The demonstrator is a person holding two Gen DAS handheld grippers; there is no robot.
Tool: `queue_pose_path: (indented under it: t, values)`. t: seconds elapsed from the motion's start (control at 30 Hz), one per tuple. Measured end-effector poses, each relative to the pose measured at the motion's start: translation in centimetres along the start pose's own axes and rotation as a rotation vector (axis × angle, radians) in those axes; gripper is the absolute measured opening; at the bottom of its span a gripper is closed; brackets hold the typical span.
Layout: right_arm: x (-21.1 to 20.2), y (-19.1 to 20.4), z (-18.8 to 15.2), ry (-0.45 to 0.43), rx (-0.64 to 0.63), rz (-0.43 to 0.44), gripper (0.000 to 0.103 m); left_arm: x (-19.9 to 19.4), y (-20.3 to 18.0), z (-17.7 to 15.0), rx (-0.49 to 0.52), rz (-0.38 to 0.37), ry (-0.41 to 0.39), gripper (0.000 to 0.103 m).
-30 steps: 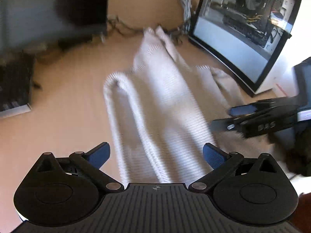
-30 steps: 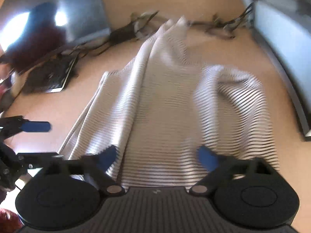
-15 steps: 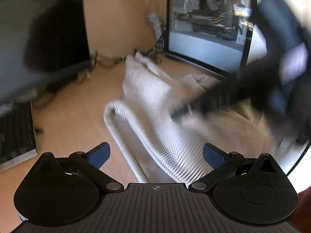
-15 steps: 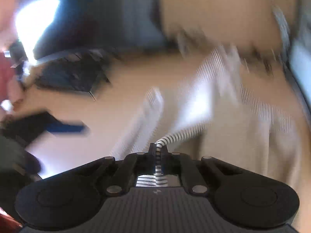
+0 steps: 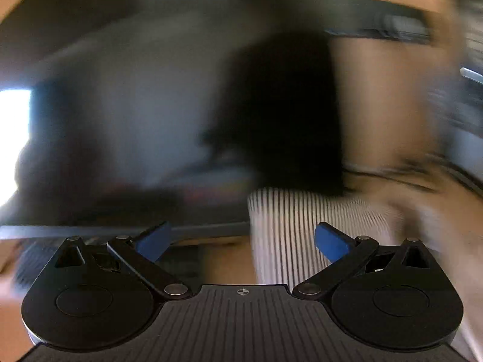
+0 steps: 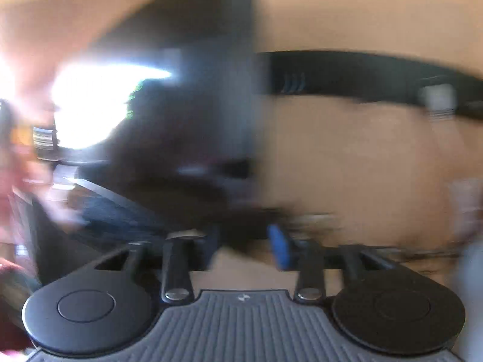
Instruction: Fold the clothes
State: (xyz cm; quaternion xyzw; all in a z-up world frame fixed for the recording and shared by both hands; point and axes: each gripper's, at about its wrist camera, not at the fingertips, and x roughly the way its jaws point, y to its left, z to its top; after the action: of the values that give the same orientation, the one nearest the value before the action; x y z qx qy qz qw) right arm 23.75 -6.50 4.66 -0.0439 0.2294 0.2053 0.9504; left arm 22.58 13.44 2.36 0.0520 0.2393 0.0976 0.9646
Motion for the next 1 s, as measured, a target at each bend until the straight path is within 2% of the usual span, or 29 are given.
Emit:
queue_pose_path:
  t: [0.03, 0.07, 0.1, 0.13, 0.2, 0.27, 0.33, 0.4, 0.47, 0.53, 0.57, 0.67, 0.77, 0.8, 0.87, 0.9, 0.97, 1.0]
  values:
    - [0.2, -0.7, -1.3, 0.023, -0.025, -0.087, 0.05, 0.7, 1.7, 0.1, -0.069, 0.06, 0.029, 0.103]
    - [0.4, -1.5, -2.6, 0.047, -0.051, -0.174, 0.051, 1.0, 3.2, 0.1, -0.134, 0.085, 0.052, 0.103]
    - [0.6, -2.2, -4.0, 0.07, -0.076, -0.262, 0.051, 1.2, 4.4, -0.1, -0.193, 0.09, 0.072, 0.103]
    - [1.2, -2.6, -5.7, 0.117, -0.062, -0.29, 0.052, 1.1, 5.3, -0.3, -0.244, 0.073, 0.087, 0.103]
    - [2.5, -2.4, -8.8, 0.192, 0.002, -0.288, 0.054, 0.6, 5.4, -0.9, -0.297, 0.006, 0.107, 0.103]
    - [4.0, -1.6, -11.0, 0.222, 0.037, -0.299, 0.056, -0.1, 3.8, -1.7, -0.302, -0.134, 0.126, 0.103]
    - [5.5, 0.2, -12.6, 0.251, -0.004, -0.336, 0.06, -0.9, 1.1, -2.8, -0.266, -0.277, 0.134, 0.103]
    - [7.0, 0.6, -13.4, 0.293, -0.079, -0.32, 0.058, -1.5, -2.2, -4.0, -0.205, -0.413, 0.137, 0.103]
    - [7.9, 0.8, -13.4, 0.321, -0.174, -0.283, 0.018, -1.8, -5.5, -5.2, -0.119, -0.493, 0.124, 0.103]
    - [6.6, -0.7, -11.8, 0.3, -0.285, -0.333, 0.005, -1.4, -7.8, -6.2, -0.05, -0.544, 0.111, 0.103]
    - [5.9, -1.4, -11.0, 0.288, -0.34, -0.359, 0.005, -1.1, -8.8, -6.7, -0.023, -0.563, 0.108, 0.103]
    - [5.0, -5.0, -8.8, 0.276, -0.472, -0.553, 0.005, -0.4, -11.7, -8.2, 0.059, -0.621, 0.1, 0.103]
    - [5.6, -8.4, -7.8, 0.305, -0.462, -0.66, 0.005, -0.3, -12.7, -9.6, 0.114, -0.606, 0.134, 0.103]
    - [5.8, -8.7, -7.8, 0.305, -0.459, -0.676, 0.005, -0.2, -13.1, -10.2, 0.132, -0.594, 0.152, 0.103]
    - [6.0, -8.6, -8.0, 0.301, -0.462, -0.701, 0.014, -0.3, -12.8, -10.6, 0.141, -0.587, 0.157, 0.103]
    - [5.9, -8.2, -8.4, 0.295, -0.466, -0.709, 0.015, -0.4, -12.5, -10.8, 0.145, -0.583, 0.159, 0.103]
    - [5.4, -7.4, -9.0, 0.285, -0.441, -0.707, 0.019, -0.8, -12.6, -11.2, 0.169, -0.587, 0.176, 0.103]
    - [4.8, -6.9, -9.2, 0.271, -0.406, -0.675, 0.02, -1.1, -12.6, -11.5, 0.185, -0.591, 0.187, 0.103]
